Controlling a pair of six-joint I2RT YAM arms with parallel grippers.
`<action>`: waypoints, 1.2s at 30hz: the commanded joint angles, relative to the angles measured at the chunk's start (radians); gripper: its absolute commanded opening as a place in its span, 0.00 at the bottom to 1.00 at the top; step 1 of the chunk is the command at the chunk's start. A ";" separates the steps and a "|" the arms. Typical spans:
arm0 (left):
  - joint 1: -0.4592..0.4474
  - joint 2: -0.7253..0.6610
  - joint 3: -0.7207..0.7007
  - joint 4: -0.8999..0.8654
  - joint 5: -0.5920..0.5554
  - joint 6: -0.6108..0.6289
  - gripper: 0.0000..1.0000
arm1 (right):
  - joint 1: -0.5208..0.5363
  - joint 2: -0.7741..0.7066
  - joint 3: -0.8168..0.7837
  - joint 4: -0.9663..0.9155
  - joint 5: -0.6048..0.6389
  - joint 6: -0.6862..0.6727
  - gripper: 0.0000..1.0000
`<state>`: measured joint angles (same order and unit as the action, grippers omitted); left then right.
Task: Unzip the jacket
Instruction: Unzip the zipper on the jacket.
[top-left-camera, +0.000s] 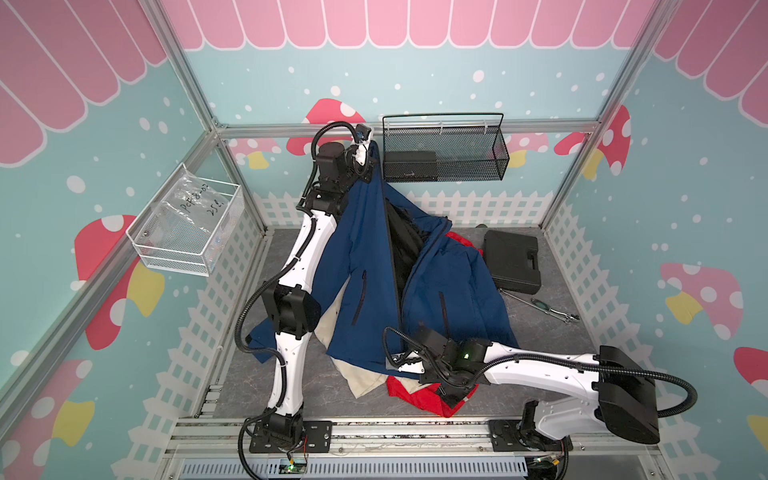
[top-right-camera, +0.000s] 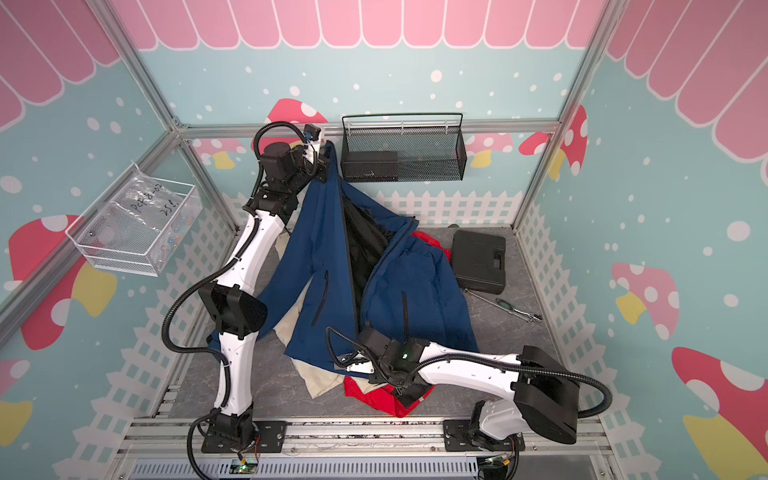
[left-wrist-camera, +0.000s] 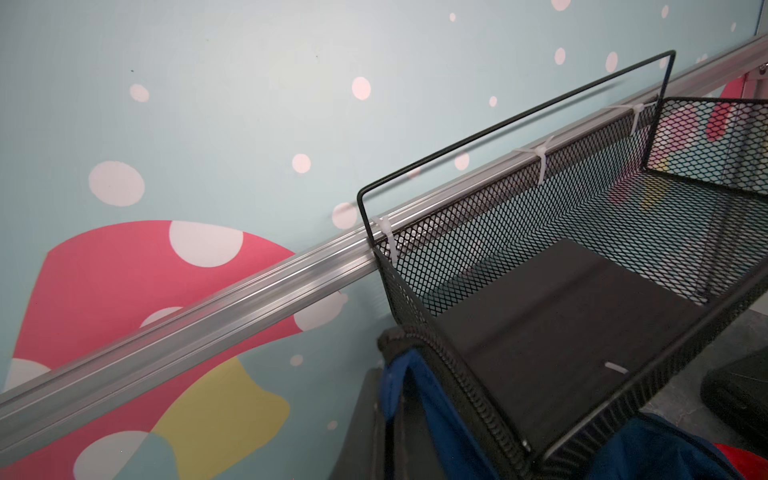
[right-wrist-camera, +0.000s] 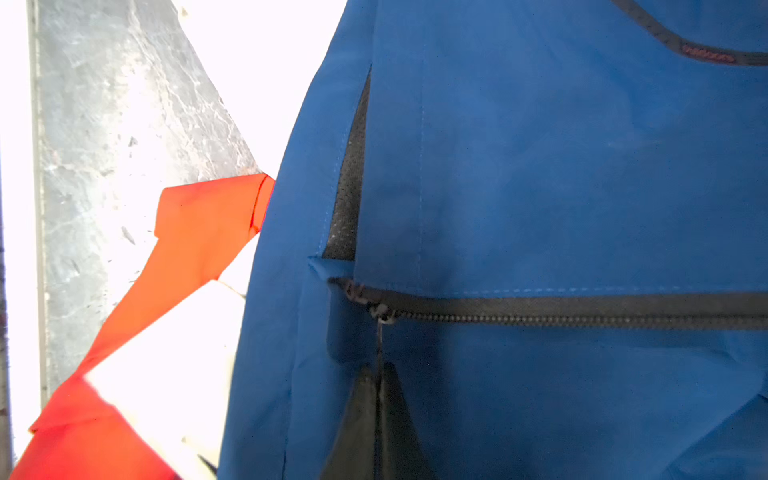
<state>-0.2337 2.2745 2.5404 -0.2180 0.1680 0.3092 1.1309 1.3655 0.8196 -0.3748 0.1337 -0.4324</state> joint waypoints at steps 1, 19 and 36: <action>0.029 0.016 0.056 0.123 -0.039 -0.018 0.00 | 0.018 0.000 -0.028 -0.096 -0.059 -0.030 0.00; 0.096 0.023 0.081 0.082 -0.087 -0.073 0.00 | 0.105 -0.071 -0.108 -0.060 -0.031 -0.045 0.00; 0.120 -0.026 0.006 -0.009 -0.017 -0.100 0.00 | 0.080 -0.074 -0.112 0.021 0.021 0.038 0.00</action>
<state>-0.1169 2.3016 2.5713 -0.2604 0.1356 0.2375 1.2499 1.2869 0.6868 -0.3466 0.1593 -0.4248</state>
